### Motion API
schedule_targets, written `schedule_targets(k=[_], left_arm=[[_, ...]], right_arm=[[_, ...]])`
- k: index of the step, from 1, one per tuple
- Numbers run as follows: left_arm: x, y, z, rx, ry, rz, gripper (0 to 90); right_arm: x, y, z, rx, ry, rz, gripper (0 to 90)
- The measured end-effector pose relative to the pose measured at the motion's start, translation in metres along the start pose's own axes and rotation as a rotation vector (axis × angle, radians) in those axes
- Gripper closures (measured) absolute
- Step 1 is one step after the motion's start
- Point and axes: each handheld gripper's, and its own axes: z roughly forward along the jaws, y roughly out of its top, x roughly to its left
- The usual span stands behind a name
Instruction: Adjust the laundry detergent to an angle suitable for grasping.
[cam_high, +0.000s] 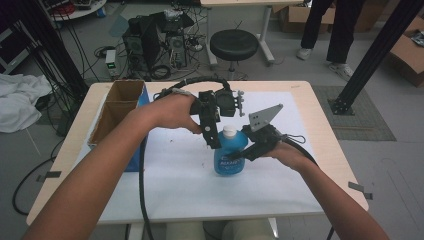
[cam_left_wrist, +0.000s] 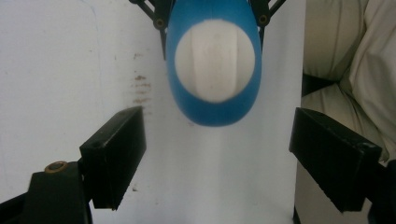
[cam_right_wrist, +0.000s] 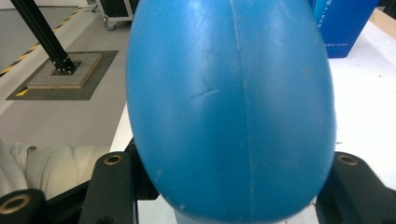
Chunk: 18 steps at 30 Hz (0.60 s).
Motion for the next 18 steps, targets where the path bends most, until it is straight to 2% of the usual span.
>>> schedule_targets(k=[18], left_arm=[[0.004,0.01,0.011,-0.001,-0.004,0.0,19.2]], right_arm=[[-0.001,0.007,0.007,-0.002,0.008,-0.01,43.4]])
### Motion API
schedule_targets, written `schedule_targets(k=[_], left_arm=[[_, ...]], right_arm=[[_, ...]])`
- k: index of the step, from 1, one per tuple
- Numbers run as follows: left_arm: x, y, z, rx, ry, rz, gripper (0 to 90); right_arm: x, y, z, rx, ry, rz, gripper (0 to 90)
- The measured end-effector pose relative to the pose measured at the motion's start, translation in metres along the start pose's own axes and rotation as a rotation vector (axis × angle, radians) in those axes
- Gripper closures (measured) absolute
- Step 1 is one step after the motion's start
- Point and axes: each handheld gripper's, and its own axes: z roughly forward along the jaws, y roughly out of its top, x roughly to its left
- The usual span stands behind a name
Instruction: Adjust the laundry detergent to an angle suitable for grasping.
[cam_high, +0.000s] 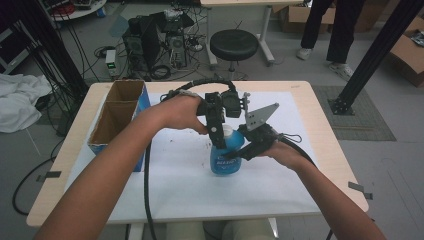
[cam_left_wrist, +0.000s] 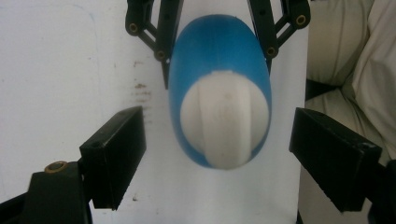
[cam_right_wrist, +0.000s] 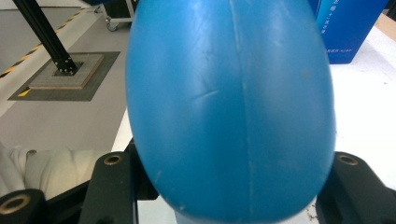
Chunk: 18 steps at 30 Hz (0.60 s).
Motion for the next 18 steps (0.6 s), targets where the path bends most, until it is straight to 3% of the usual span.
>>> schedule_targets(k=[8,18], left_arm=[[-0.001,0.005,0.008,0.01,-0.009,0.008,19.3],[-0.002,-0.001,0.011,0.01,-0.012,-0.007,19.5]], right_arm=[[0.0,0.007,0.003,0.007,0.011,-0.004,43.4],[0.0,0.011,0.007,0.008,0.016,-0.009,43.3]])
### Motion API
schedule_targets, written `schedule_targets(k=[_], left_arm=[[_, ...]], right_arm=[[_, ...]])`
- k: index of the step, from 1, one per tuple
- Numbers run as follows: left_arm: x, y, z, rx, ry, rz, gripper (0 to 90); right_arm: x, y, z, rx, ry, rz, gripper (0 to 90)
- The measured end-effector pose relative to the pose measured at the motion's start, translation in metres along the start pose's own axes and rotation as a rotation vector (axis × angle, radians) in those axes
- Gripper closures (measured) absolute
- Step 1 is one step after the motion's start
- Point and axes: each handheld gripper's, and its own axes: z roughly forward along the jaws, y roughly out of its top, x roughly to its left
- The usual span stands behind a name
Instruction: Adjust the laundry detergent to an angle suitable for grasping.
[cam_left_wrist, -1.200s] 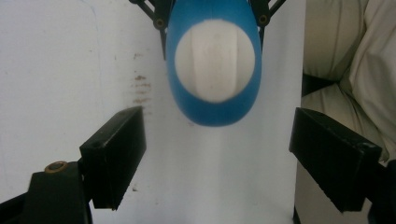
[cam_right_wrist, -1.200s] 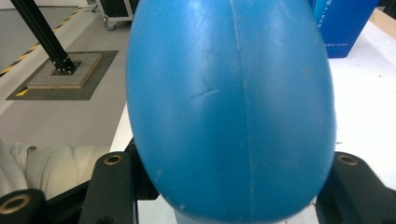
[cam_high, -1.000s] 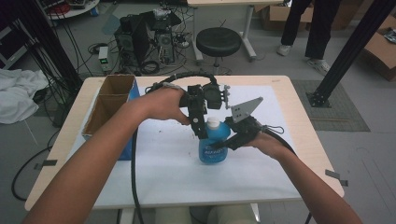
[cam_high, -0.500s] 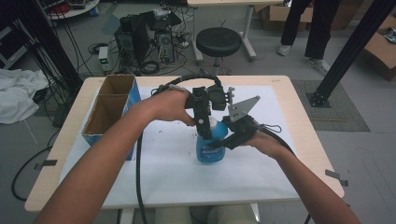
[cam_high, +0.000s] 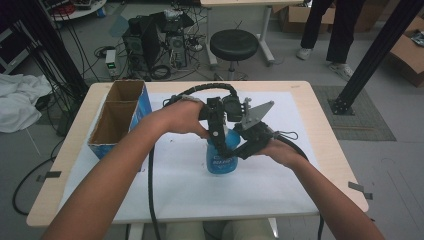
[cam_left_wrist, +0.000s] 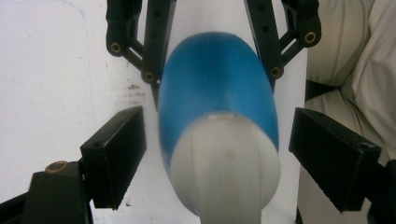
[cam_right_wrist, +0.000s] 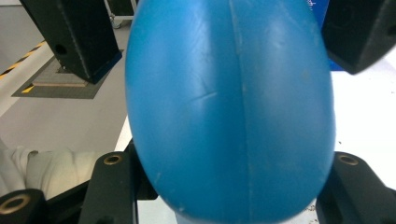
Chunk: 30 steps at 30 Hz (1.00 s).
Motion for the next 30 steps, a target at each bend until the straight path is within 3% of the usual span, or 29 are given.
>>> schedule_targets(k=[30], left_arm=[[-0.0002,0.0005,0.0095,0.013,-0.005,0.009,28.3]], right_arm=[[-0.0002,0.001,-0.0036,-0.004,-0.005,0.013,43.2]])
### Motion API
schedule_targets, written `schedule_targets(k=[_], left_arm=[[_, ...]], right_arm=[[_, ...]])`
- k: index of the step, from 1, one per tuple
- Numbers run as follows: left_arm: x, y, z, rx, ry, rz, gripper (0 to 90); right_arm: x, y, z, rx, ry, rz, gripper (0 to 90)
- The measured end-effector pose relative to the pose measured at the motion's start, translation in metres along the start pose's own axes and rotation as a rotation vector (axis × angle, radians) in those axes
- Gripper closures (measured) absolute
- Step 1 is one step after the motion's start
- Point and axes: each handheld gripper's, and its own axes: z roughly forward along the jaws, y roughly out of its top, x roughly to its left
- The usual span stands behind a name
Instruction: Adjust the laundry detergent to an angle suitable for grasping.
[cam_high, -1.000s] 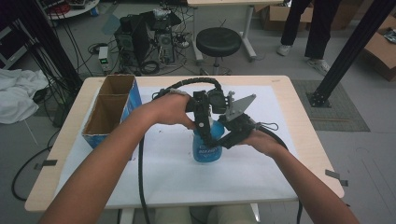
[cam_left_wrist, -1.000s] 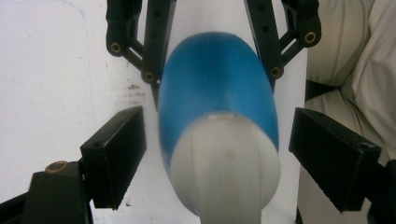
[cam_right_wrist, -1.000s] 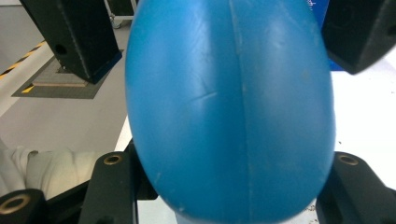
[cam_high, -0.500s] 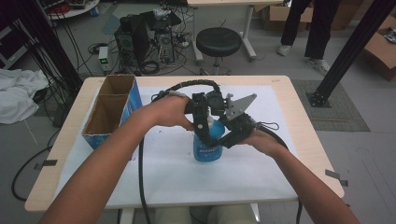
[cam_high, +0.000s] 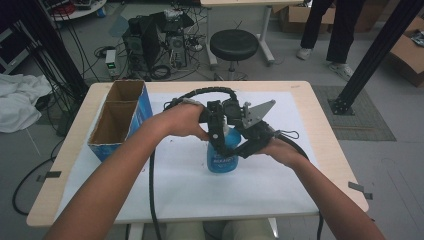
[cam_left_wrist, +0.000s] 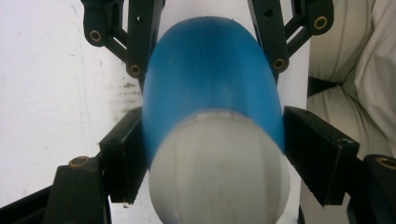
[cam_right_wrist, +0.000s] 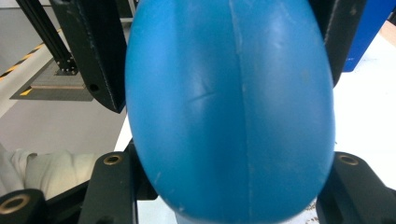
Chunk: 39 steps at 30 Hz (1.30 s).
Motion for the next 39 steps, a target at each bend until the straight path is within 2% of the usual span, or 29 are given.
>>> schedule_targets(k=[39], left_arm=[[-0.0002,-0.0013,-0.001,-0.007,0.026,-0.001,36.7]], right_arm=[[0.0007,0.0014,0.001,-0.002,0.004,-0.003,43.2]])
